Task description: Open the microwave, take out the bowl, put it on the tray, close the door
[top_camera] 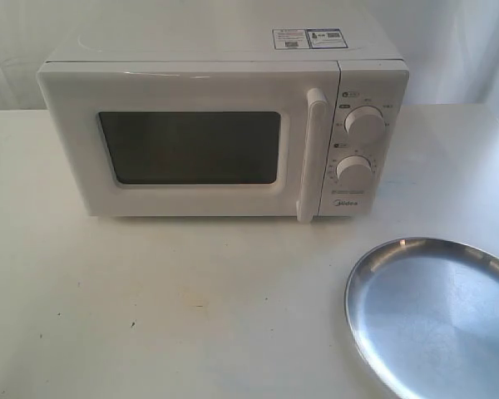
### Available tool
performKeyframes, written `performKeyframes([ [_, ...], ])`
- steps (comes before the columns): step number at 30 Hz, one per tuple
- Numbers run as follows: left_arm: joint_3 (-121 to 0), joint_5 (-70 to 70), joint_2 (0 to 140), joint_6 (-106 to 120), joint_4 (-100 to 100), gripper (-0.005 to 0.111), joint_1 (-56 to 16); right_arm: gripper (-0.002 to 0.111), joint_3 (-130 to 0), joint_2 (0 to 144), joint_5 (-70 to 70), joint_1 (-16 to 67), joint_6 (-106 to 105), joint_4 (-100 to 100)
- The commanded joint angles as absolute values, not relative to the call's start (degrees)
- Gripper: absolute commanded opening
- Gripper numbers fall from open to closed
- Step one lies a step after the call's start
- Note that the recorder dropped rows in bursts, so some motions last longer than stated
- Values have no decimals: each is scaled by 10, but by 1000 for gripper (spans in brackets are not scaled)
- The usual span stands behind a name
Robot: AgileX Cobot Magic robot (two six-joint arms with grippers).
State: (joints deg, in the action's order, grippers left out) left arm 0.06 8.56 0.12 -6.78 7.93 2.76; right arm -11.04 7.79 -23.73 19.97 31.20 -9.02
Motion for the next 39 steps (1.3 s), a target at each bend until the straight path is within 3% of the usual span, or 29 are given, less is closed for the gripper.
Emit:
performKeyframes([
  [1,0,86,0,-72,77,0,27,0,-181,241,-374,230,432,-339],
  [5,0,86,0,-72,77,0,27,0,-230,486,-404,230,424,-573],
  [10,0,86,0,-72,77,0,27,0,-234,644,-363,228,294,-547],
  [18,0,86,0,-72,77,0,27,0,-250,807,-438,226,159,-442],
  [23,0,86,0,-72,77,0,27,0,-300,906,-535,174,164,-453],
  [28,0,86,0,-72,77,0,27,0,-360,963,-583,107,253,-672],
  [33,0,86,0,-72,77,0,27,1,-384,1002,-624,85,254,-690],
  [39,0,86,0,-72,77,0,27,44,-417,1024,-604,87,253,-666],
])
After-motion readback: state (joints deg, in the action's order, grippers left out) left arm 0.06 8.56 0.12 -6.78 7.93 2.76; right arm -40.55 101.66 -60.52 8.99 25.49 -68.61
